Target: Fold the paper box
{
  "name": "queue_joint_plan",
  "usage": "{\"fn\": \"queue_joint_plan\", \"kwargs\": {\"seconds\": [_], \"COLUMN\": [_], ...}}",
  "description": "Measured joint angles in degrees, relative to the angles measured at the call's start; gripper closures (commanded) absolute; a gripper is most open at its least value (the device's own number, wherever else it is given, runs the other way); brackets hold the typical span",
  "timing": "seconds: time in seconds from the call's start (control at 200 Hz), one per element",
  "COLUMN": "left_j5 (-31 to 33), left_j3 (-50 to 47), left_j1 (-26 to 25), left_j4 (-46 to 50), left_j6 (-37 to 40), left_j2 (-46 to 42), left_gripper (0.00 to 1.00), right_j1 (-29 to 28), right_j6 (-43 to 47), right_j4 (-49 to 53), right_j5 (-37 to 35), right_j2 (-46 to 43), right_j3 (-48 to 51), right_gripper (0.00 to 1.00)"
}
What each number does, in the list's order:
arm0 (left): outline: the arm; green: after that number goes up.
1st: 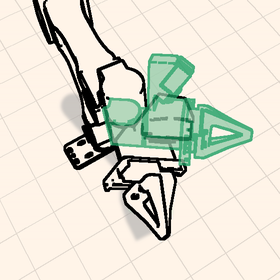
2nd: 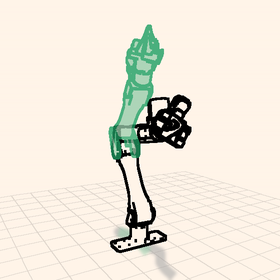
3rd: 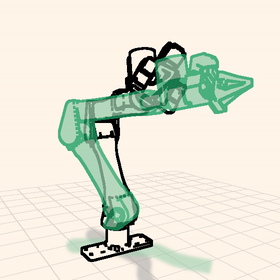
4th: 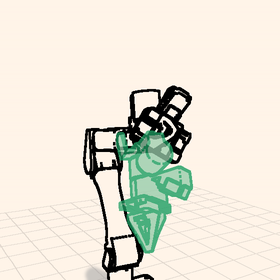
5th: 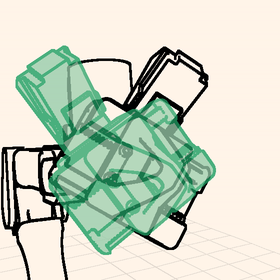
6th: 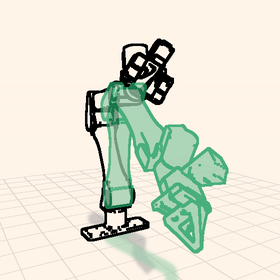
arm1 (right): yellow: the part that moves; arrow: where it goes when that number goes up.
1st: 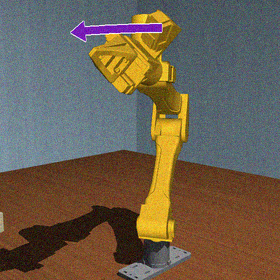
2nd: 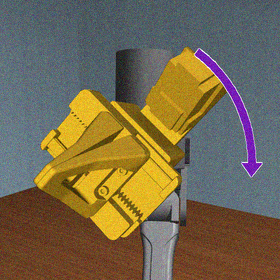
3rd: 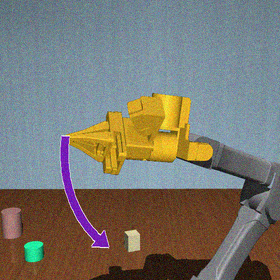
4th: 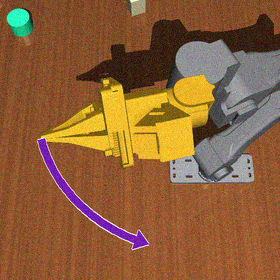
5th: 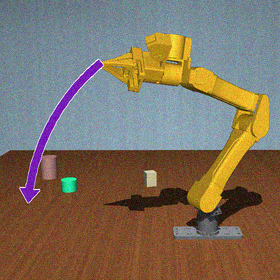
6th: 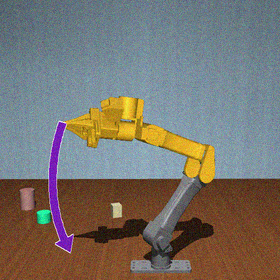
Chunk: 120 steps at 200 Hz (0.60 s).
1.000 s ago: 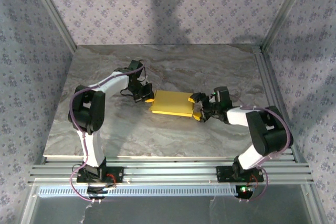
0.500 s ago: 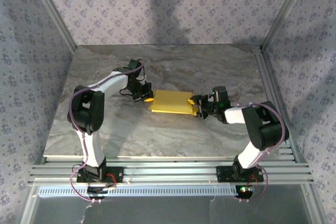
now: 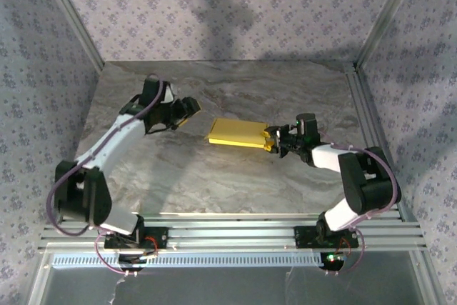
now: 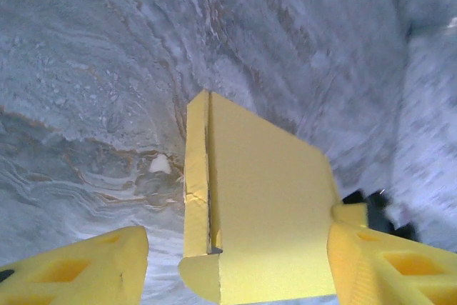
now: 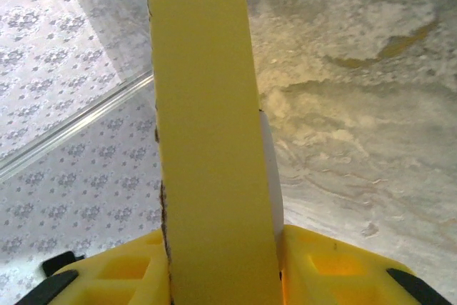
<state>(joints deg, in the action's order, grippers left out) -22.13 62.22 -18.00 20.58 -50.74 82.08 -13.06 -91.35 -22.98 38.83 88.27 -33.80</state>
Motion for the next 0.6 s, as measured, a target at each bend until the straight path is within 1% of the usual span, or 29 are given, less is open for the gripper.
{"fn": "queue_joint_plan", "kwargs": {"seconds": [0.055,0.12,0.2,0.31,0.425,0.6], "left_j5": [0.15,0.07,-1.07,-1.84,-1.62,-0.76], "left_j3": [-4.28,-8.22,-11.56,-13.42,-13.92,-13.97], "left_j1": [-0.15,-0.92,-2.23,-3.89,-4.52,-4.52], "left_j4": [-3.72,-7.45,-13.68,-21.64,-26.58,-31.36], "left_j6": [-4.92,-10.23,-16.9,-24.04,-28.87,-33.46], "left_j2": [-0.98,0.07,4.2,9.46,9.68,7.61], "left_gripper": [0.31,0.31,0.3,0.28,0.26,0.25], "right_j1": [0.31,0.59,0.61,0.61,0.72,0.72], "right_j6": [-0.2,-0.39,-0.44,-0.59,-0.59,-0.57], "right_j4": [0.94,1.86,2.82,4.42,6.05,7.91], "right_j5": [0.44,0.96,1.31,1.64,1.97,2.25], "right_j2": [-0.81,-1.44,-1.73,-1.86,-2.27,-2.78], "right_j3": [-0.59,-1.2,-1.92,-2.58,-2.89,-3.17], "right_gripper": [0.65,0.65,0.65,0.65,0.65,0.65]}}
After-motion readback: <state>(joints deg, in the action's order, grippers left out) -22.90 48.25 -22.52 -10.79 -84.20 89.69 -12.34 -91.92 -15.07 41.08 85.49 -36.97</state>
